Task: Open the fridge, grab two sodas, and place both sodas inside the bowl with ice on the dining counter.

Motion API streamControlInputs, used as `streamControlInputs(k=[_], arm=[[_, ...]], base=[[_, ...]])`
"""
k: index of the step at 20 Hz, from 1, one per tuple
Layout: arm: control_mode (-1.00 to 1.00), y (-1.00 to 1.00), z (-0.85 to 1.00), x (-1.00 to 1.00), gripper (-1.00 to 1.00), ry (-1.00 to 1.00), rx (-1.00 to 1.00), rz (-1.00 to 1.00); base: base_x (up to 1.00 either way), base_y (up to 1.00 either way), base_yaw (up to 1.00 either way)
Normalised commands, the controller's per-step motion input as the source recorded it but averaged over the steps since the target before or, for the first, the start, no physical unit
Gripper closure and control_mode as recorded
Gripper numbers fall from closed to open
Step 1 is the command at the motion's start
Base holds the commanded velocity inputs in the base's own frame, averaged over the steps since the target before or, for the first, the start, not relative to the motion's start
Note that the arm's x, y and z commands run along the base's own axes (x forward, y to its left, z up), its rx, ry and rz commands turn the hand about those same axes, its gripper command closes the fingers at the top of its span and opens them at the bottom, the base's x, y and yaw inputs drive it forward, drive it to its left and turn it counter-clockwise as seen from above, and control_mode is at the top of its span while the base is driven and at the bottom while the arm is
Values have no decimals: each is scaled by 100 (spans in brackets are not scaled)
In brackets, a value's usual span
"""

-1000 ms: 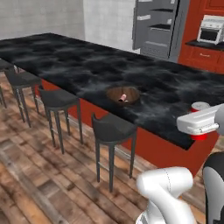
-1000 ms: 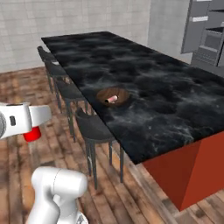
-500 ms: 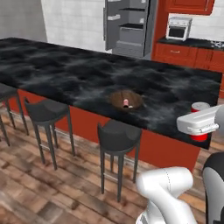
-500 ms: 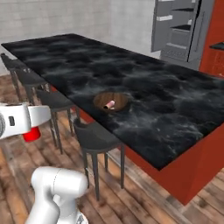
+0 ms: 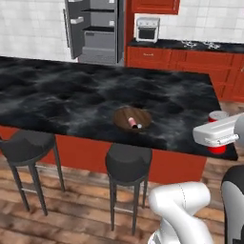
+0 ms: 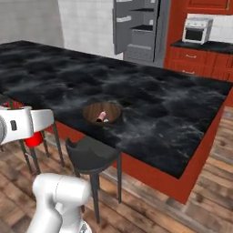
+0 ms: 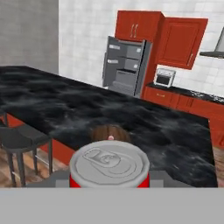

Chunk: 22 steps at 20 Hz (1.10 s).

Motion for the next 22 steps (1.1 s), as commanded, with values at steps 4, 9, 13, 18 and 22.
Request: streamControlInputs(k=[4,9,13,18,22], arm=[[100,0,0,0,100,0,0,0],[100,0,0,0,100,0,0,0],[100,0,0,0,100,0,0,0],[100,0,0,0,100,0,0,0],[-100,-2,0,50,100,18,-3,-7]], base=[[56,65,-46],[58,69,-44],[93,53,-37],[100,3,-27],[50,-3,-10]])
